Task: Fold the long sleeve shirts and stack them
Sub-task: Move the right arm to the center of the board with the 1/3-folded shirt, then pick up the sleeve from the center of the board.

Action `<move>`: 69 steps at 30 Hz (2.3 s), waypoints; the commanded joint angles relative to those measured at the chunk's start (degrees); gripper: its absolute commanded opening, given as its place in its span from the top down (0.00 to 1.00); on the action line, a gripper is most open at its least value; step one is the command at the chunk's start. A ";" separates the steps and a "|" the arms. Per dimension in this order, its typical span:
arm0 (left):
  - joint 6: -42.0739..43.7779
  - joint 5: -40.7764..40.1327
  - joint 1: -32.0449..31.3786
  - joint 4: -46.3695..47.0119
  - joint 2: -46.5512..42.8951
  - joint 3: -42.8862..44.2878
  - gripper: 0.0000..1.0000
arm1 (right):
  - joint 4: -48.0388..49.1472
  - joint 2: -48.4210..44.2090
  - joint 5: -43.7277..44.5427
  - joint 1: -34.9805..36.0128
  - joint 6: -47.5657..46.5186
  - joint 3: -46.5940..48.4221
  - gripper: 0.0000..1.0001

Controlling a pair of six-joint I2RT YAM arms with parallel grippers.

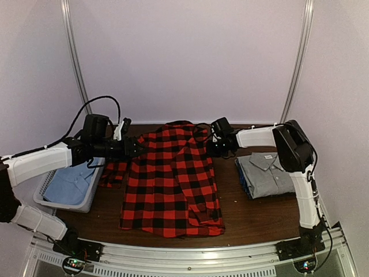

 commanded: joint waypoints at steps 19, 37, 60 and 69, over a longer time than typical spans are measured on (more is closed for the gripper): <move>-1.90 -12.34 -0.90 -1.84 3.39 -4.12 0.61 | -9.09 0.45 1.89 -10.07 -10.52 3.39 0.77; 1.08 -38.60 2.06 -13.93 13.57 3.34 0.55 | -5.33 -16.71 2.96 0.23 -8.00 -6.60 0.43; 3.36 -32.12 3.93 -9.96 29.99 6.46 0.62 | -3.50 -24.63 5.50 10.41 -5.54 -14.88 0.40; 5.47 -33.21 3.93 -11.27 27.08 7.31 1.00 | -4.28 -23.89 6.27 11.93 -5.14 -13.17 0.39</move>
